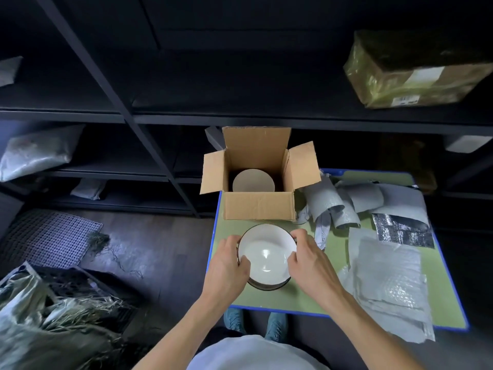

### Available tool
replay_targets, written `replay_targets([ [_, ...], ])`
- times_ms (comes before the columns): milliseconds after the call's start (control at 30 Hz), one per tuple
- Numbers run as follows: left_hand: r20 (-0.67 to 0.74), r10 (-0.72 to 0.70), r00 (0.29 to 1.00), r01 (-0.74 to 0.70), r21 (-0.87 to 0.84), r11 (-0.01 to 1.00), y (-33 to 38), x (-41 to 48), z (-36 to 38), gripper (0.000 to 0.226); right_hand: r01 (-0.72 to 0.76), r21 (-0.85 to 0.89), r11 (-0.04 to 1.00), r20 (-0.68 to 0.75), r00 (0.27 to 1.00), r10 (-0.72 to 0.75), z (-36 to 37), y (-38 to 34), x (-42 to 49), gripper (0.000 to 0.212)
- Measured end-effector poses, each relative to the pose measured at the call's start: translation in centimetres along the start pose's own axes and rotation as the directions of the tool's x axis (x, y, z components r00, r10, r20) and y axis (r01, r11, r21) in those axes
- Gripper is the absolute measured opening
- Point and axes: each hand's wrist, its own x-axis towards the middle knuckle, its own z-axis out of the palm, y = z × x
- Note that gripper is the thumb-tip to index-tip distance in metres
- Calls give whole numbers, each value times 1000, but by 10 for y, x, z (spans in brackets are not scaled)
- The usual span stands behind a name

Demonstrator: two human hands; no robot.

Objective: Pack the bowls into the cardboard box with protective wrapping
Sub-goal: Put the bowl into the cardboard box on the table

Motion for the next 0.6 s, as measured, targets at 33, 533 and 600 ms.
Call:
replay_targets([
  [33,-2,-2,1000,2,17,1000,-1,1,1,36,-4,-2,1000,-2,1000,4,2,1,-1,31],
  [533,-165,194,967,-165,175,971,7,8,-14,29,98,-150,984,-133,984,-118,0,-1,7,30],
  [600,-201,259,945,-221,191,956,17,15,-23,25,149,-138,979,-147,975,-169,-9,-9,14,29],
])
